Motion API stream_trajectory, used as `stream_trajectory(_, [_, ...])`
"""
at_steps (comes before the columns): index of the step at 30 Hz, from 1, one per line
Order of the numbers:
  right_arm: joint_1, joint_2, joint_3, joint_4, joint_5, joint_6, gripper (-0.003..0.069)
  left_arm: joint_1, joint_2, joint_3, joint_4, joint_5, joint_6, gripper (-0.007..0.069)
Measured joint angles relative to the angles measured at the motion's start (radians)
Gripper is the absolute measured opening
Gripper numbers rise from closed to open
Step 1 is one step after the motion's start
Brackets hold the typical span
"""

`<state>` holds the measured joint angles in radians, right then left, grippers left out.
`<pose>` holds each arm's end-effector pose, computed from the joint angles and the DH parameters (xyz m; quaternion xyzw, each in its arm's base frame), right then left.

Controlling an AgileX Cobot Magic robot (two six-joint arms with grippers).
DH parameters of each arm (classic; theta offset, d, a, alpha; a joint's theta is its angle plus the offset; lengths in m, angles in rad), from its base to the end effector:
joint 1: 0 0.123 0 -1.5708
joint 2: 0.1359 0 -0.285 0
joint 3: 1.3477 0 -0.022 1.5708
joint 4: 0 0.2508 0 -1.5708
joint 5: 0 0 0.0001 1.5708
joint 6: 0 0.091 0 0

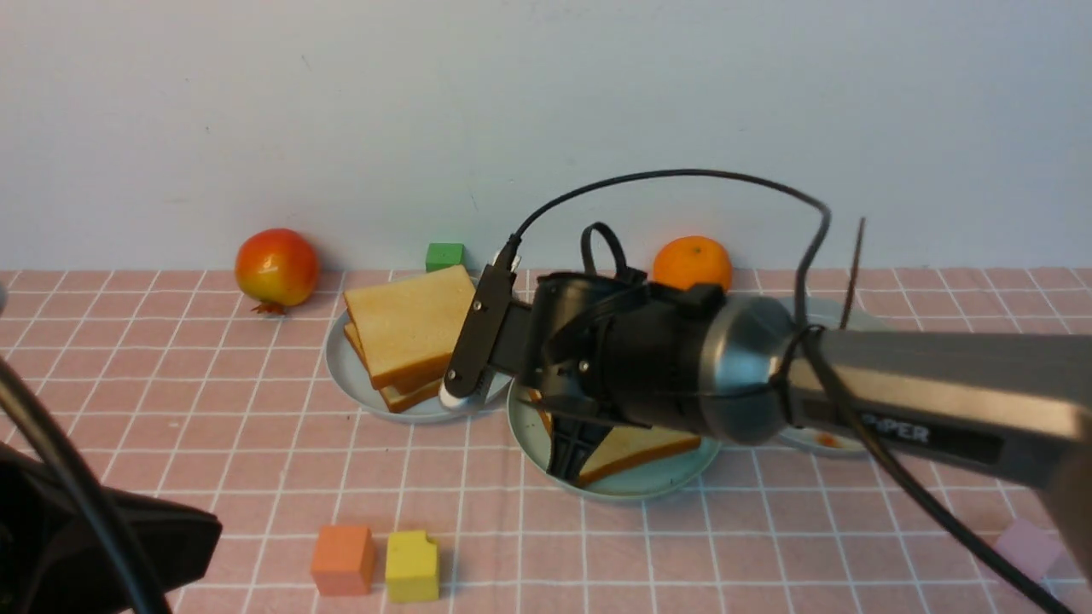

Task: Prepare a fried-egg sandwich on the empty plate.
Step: Use the right arm to place the fried egg on the slice of bread in the middle

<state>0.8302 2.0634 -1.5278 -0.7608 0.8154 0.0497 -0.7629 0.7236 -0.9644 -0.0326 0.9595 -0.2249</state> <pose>0.3296 0.2927 0.1943 -0.5435 0.7686 -0.2164 0.2588 0.0834 -0.0831 0.3867 0.2347 0.8602 -0.2287 0.3908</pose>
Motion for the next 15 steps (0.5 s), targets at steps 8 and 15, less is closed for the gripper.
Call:
stream_trajectory(8, [-0.003,0.029,0.000,-0.020,-0.023,0.058,0.0090,0.000,0.000,0.000,-0.004,0.001,0.000,0.0012])
stream_trajectory(15, [0.005,0.029,0.000,-0.020,-0.013,0.084,0.0328,0.000,0.000,0.000,-0.012,0.002,0.000,0.0012])
